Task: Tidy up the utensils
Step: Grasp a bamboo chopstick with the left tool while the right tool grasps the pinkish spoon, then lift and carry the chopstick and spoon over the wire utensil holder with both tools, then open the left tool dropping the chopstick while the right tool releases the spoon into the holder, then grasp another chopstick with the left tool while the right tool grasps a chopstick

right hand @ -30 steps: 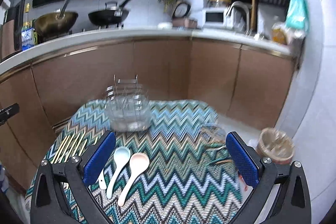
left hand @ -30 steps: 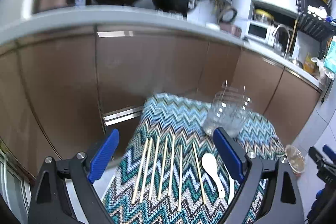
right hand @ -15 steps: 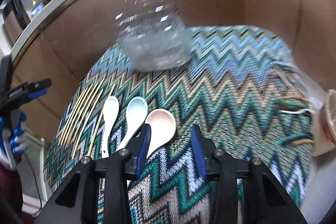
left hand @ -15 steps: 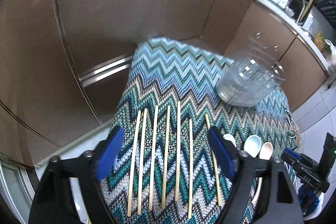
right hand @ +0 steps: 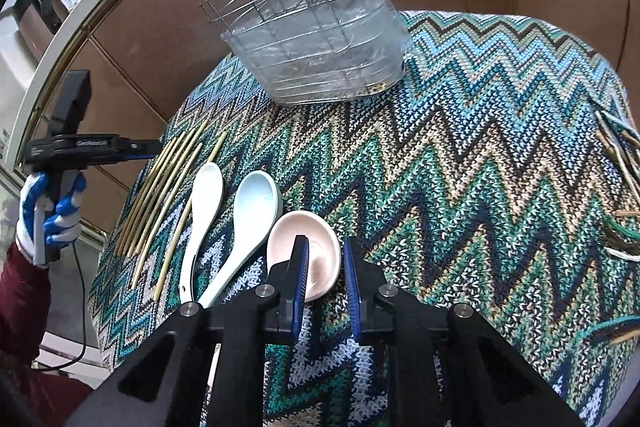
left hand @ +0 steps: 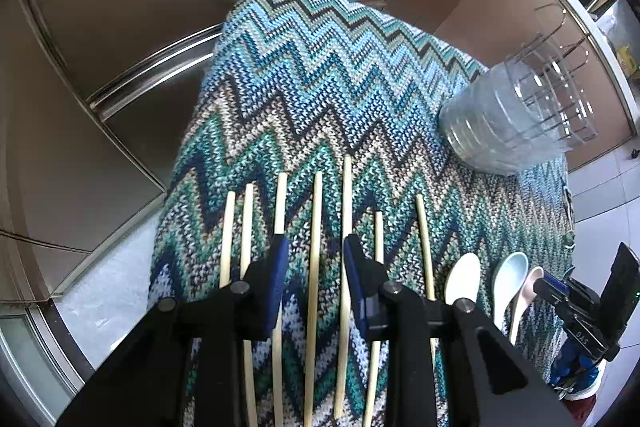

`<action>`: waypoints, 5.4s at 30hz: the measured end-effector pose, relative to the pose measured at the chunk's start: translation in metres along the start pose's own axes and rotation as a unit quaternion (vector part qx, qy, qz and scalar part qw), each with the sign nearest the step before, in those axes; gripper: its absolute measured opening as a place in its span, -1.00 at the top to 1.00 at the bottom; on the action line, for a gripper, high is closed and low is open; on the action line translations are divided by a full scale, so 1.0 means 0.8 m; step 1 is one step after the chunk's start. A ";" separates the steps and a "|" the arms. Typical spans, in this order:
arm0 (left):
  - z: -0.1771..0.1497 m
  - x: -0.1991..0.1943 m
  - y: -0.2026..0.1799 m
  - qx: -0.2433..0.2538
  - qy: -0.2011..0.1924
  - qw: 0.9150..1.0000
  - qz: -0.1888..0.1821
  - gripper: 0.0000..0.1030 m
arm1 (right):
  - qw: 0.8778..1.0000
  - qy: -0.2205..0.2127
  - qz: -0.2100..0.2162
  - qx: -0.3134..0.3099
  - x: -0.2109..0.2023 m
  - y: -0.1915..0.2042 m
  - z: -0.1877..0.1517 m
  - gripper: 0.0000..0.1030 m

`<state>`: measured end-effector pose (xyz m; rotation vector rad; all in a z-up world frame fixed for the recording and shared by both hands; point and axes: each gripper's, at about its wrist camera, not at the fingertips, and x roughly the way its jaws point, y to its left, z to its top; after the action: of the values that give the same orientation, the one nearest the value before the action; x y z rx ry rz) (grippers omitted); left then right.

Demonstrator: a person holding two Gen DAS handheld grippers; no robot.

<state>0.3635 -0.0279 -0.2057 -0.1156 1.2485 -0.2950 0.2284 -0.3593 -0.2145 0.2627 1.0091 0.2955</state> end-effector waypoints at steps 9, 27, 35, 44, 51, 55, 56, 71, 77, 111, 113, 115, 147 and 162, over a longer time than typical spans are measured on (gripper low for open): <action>0.014 0.030 -0.001 0.011 0.029 0.999 0.026 0.74 | 1.000 0.011 0.015 -0.014 0.012 -0.007 0.005 0.79; 0.017 0.040 -0.021 0.023 0.015 0.998 0.048 0.91 | 0.999 0.007 0.039 -0.037 0.020 -0.014 0.012 0.86; -0.003 -0.060 -0.031 0.033 -0.106 0.994 0.015 0.92 | 0.996 -0.049 -0.051 -0.060 -0.047 0.046 0.027 0.86; 0.029 -0.208 -0.098 0.056 -0.327 0.943 -0.005 0.92 | 0.965 -0.211 -0.113 -0.108 -0.141 0.123 0.085 0.86; 0.074 -0.257 -0.156 0.025 -0.467 0.882 -0.049 0.91 | 0.904 -0.347 -0.226 -0.105 -0.162 0.146 0.154 0.86; 0.100 -0.239 -0.184 0.008 -0.503 0.863 -0.055 0.91 | 0.873 -0.383 -0.285 -0.098 -0.137 0.133 0.185 0.86; 0.104 -0.230 -0.190 0.005 -0.509 0.859 -0.055 0.91 | 0.870 -0.387 -0.292 -0.095 -0.125 0.128 0.191 0.86; 0.106 -0.079 -0.226 0.012 -0.516 0.856 0.030 0.91 | 0.867 -0.382 -0.312 -0.070 -0.026 0.074 0.174 0.86; 0.096 -0.069 -0.227 0.024 -0.508 0.860 0.039 0.88 | 0.873 -0.370 -0.309 -0.067 -0.013 0.068 0.165 0.84; -0.041 -0.259 -0.113 0.058 -0.444 0.892 0.066 0.06 | 0.890 -0.375 -0.247 -0.076 -0.176 0.201 0.069 0.22; -0.048 -0.267 -0.092 0.059 -0.423 0.902 0.062 0.06 | 0.900 -0.362 -0.229 -0.079 -0.179 0.212 0.065 0.22; -0.054 -0.273 -0.072 0.055 -0.405 0.911 0.063 0.06 | 0.910 -0.347 -0.212 -0.081 -0.176 0.220 0.064 0.22; -0.006 -0.012 0.067 0.047 0.024 0.999 0.001 0.66 | 0.993 0.094 -0.055 -0.044 0.167 0.205 0.111 0.71; 0.012 0.020 0.064 0.062 0.062 0.996 0.022 0.74 | 0.983 0.160 -0.075 -0.042 0.223 0.198 0.125 0.71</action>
<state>0.3852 0.0156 -0.2300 0.0378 1.3502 -0.3439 0.3838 -0.1560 -0.2493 0.0610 1.3242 0.2464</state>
